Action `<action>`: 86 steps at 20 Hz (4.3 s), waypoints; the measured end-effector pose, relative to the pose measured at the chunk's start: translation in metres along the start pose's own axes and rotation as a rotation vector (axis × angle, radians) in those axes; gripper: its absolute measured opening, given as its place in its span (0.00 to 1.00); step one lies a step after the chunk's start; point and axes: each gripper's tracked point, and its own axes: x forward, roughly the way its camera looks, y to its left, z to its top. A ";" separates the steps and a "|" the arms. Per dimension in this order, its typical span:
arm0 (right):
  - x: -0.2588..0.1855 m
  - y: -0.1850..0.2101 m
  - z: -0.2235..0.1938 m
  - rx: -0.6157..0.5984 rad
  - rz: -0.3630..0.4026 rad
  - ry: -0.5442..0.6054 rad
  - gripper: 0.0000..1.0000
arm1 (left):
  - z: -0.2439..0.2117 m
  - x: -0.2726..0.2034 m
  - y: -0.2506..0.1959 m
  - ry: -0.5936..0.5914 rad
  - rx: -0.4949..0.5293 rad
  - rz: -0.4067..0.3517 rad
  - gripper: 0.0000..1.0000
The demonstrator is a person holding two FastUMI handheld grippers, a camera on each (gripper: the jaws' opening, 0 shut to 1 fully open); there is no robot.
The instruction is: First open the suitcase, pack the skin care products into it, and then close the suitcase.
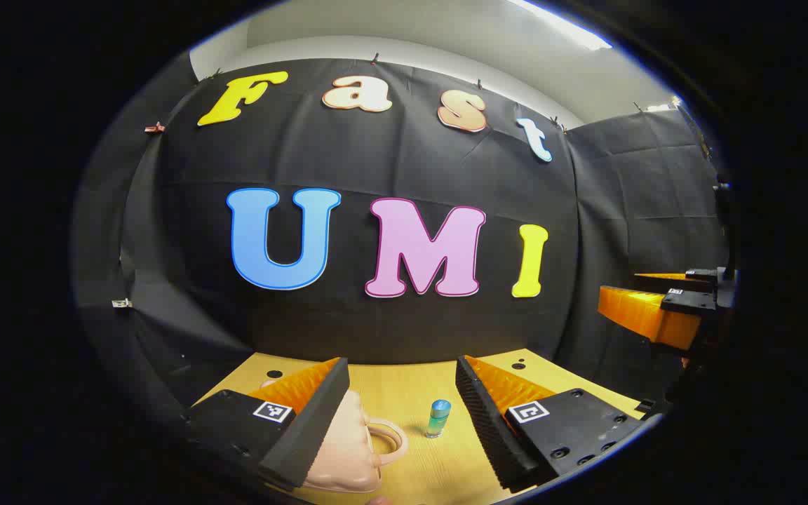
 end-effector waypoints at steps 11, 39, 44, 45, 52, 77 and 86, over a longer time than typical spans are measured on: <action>0.014 -0.006 0.012 -0.084 -0.011 -0.034 0.94 | -0.014 0.000 0.014 0.034 0.013 0.017 0.96; 0.066 -0.060 -0.087 0.017 0.042 0.145 0.96 | -0.210 0.107 -0.015 0.620 -0.094 0.069 0.97; 0.100 -0.086 -0.108 0.036 0.054 0.173 0.96 | -0.262 0.133 -0.001 0.789 -0.110 0.167 0.97; 0.104 -0.088 -0.114 0.040 0.059 0.188 0.96 | -0.267 0.138 -0.001 0.809 -0.095 0.167 0.94; 0.121 -0.100 -0.144 0.042 0.080 0.254 0.96 | -0.293 0.155 -0.001 0.902 0.031 0.171 0.92; 0.119 -0.076 -0.166 0.088 0.198 0.310 0.96 | -0.112 0.133 0.083 0.807 0.100 0.052 0.13; 0.113 -0.017 -0.150 0.013 0.241 0.297 0.97 | -0.024 0.057 0.310 0.623 0.119 0.329 0.10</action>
